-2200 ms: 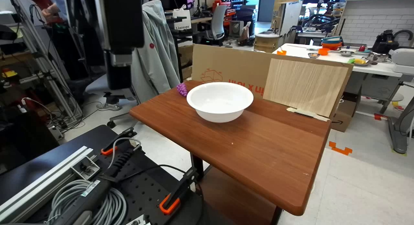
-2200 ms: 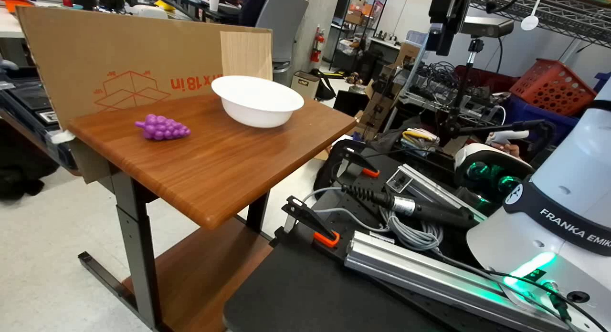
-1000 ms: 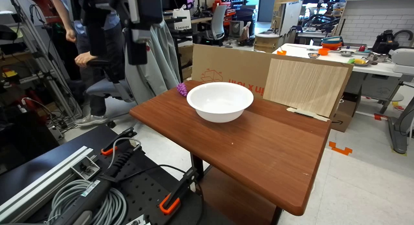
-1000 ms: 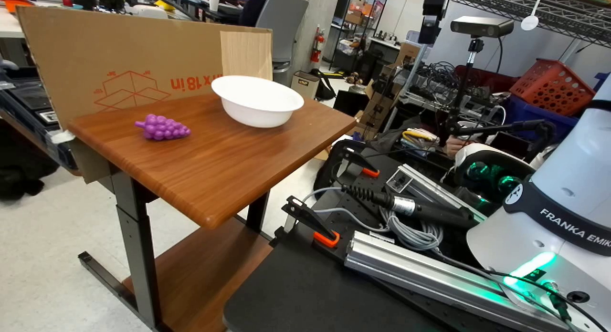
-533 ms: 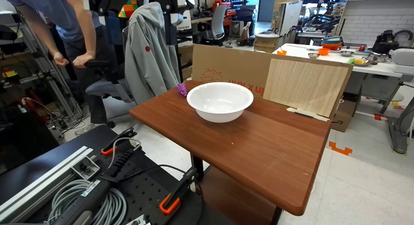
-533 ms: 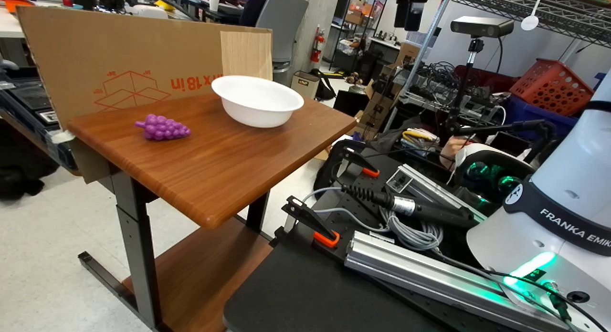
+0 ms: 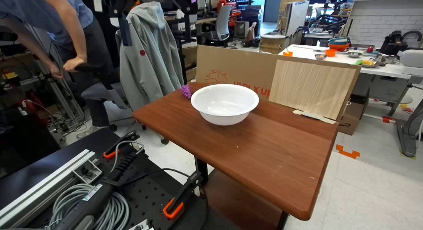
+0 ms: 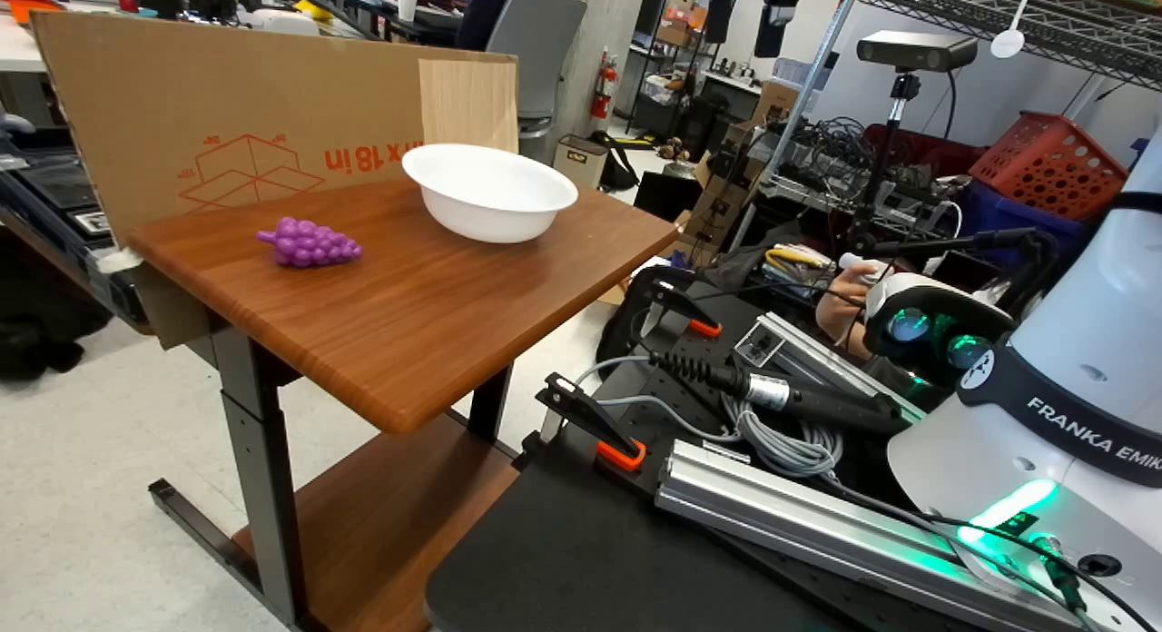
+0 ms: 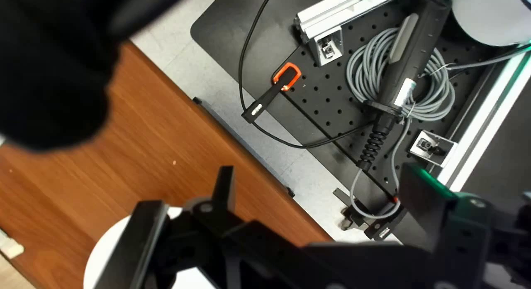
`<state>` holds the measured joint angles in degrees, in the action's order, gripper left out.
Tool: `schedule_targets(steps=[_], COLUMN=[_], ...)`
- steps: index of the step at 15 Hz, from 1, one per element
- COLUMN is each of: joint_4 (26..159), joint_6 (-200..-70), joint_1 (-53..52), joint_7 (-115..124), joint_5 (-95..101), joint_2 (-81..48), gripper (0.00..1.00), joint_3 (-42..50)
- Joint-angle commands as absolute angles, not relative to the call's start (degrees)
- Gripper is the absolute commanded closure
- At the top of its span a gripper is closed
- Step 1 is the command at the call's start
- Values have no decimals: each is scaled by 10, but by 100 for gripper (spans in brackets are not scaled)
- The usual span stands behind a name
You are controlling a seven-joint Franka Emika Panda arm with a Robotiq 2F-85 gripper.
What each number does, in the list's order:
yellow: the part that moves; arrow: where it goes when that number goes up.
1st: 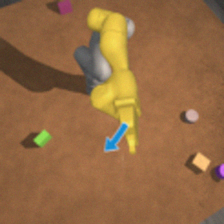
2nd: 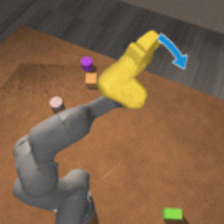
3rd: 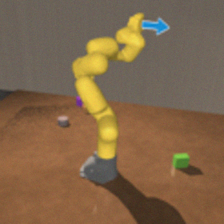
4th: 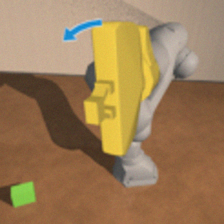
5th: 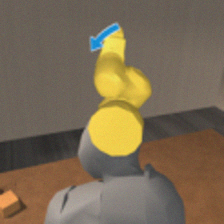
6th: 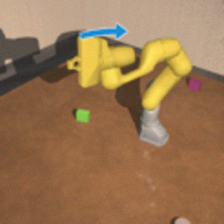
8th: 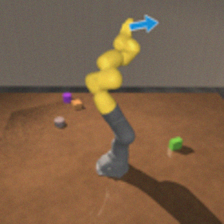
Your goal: Place the plastic purple grapes inside the white bowl
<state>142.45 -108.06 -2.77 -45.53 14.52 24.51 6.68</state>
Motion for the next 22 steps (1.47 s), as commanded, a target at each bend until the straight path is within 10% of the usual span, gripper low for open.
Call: schedule_targets(steps=[1, 22], joint_4=[1406, 1167], joint_6=[-1121, -1288], joint_1=[-47, -70], joint_7=[-518, -446], joint_5=[168, 67], joint_2=[203, -162], gripper=[0, 0], joint_3=[54, -61])
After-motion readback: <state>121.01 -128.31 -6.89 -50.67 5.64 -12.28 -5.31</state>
